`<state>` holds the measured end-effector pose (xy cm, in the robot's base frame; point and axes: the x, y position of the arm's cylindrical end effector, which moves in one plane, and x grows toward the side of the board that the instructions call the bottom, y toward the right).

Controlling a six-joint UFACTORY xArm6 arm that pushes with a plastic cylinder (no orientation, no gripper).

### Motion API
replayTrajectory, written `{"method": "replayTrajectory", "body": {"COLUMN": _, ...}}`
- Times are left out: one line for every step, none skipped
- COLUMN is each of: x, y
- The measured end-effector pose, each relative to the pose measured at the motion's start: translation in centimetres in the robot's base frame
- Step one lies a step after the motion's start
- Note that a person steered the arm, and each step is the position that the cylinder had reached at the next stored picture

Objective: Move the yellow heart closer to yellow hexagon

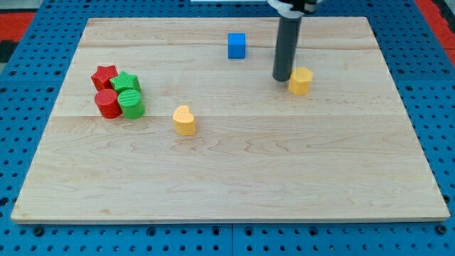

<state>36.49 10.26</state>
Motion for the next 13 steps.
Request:
{"method": "replayTrajectory", "body": {"x": 1.4, "y": 4.1}}
{"method": "replayTrajectory", "body": {"x": 2.0, "y": 5.5}}
{"method": "replayTrajectory", "body": {"x": 5.9, "y": -1.9}}
{"method": "replayTrajectory", "body": {"x": 10.4, "y": -6.8}}
{"method": "replayTrajectory", "body": {"x": 13.7, "y": -12.6}}
{"method": "replayTrajectory", "body": {"x": 13.6, "y": -17.1}}
{"method": "replayTrajectory", "body": {"x": 10.6, "y": -17.9}}
{"method": "replayTrajectory", "body": {"x": 8.7, "y": -16.4}}
{"method": "replayTrajectory", "body": {"x": 8.5, "y": -19.9}}
{"method": "replayTrajectory", "body": {"x": 6.5, "y": -20.1}}
{"method": "replayTrajectory", "body": {"x": 4.8, "y": -15.9}}
{"method": "replayTrajectory", "body": {"x": 4.8, "y": -12.4}}
{"method": "replayTrajectory", "body": {"x": 2.4, "y": -10.1}}
